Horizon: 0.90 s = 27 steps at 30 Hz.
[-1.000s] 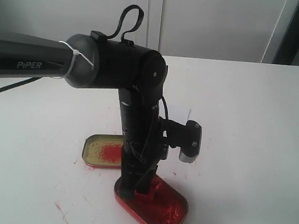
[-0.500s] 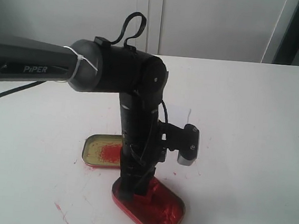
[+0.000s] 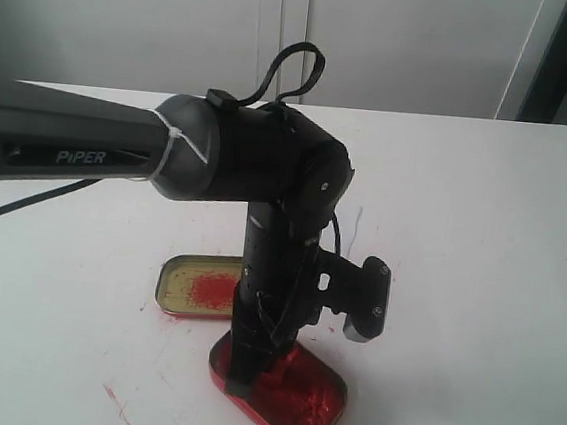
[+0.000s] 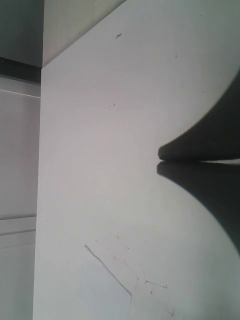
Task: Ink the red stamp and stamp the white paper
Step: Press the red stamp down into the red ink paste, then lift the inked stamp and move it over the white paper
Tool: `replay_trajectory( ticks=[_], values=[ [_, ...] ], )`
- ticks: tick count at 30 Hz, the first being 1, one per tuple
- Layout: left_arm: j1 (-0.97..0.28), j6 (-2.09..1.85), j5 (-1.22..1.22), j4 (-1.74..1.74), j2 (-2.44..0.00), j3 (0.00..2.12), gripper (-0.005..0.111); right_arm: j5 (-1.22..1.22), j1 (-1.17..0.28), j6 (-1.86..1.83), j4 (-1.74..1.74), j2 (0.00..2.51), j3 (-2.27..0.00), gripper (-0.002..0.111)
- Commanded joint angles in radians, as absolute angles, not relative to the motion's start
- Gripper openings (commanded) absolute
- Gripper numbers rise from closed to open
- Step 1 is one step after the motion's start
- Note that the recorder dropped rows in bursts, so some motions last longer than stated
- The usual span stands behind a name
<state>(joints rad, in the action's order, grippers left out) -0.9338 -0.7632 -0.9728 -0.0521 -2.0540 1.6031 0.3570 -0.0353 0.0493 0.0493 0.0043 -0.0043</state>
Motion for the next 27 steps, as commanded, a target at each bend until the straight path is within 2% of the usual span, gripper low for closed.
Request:
replay_trajectory(
  ticks=[1, 27],
  values=[
    [-0.945, -0.733, -1.003, -0.054, -2.036, 1.606, 0.000, 0.349, -0.039, 0.041, 0.053, 0.000, 0.000, 0.000],
    [-0.978, -0.729, -1.038, -0.143, -1.973, 1.681, 0.000, 0.349, -0.039, 0.041, 0.053, 0.000, 0.000, 0.000]
  ],
)
